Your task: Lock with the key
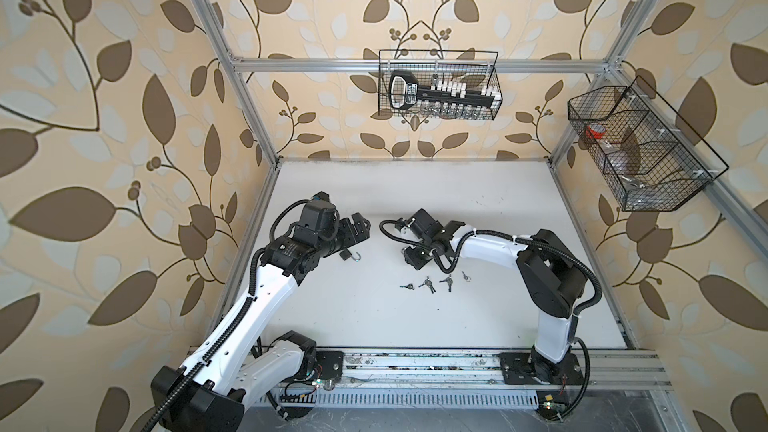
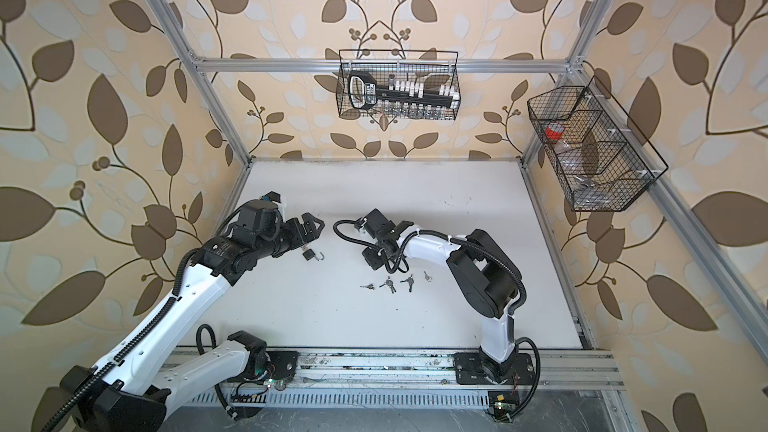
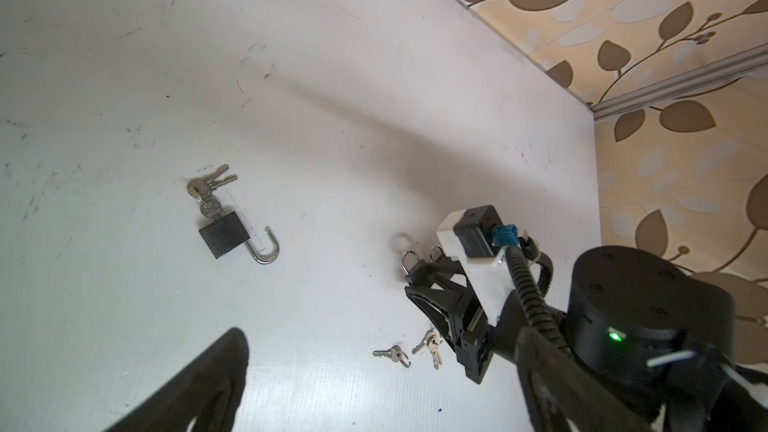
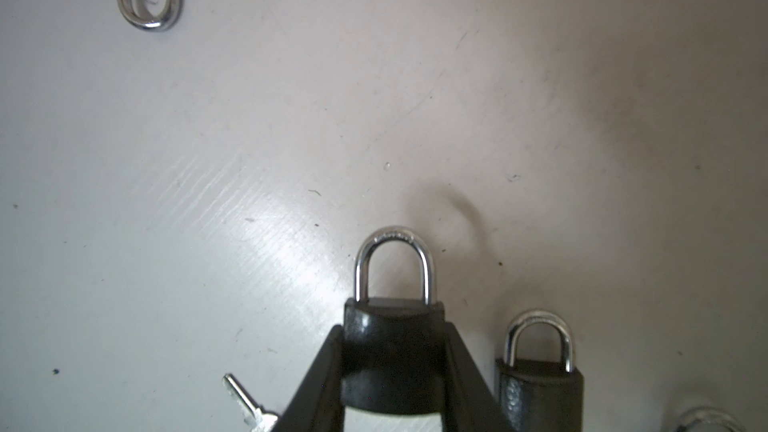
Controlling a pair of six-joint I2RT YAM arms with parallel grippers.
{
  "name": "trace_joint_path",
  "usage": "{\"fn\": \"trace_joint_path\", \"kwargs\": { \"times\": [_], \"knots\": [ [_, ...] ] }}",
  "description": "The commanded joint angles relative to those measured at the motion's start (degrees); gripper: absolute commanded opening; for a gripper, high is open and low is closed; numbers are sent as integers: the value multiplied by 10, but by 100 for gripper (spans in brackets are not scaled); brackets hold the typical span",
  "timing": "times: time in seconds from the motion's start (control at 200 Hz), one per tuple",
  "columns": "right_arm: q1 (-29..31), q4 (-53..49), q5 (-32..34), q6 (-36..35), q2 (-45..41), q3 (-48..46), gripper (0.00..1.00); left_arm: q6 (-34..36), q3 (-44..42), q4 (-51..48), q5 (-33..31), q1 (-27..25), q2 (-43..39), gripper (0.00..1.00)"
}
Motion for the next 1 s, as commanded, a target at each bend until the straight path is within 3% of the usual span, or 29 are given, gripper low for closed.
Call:
{"fn": "trace_joint_path", "kwargs": {
  "times": [0.0, 0.235, 0.5, 0.765, 0.995],
  "knots": [
    [-2, -15, 4, -11, 16, 23, 0, 24, 12, -1, -8, 8, -1, 99],
    [-7, -18, 1, -13, 26, 27, 0, 29, 13, -11, -21, 8, -7, 99],
    [-12, -23, -6, -14, 42, 35, 7, 34, 11, -6, -10, 8, -6, 99],
    [-12, -25, 13, -11, 44, 29, 35, 30, 11, -8, -6, 10, -5, 99],
    [-11, -20, 16, -7, 36, 23, 47, 25, 14, -7, 15, 22, -4, 99]
  ]
}}
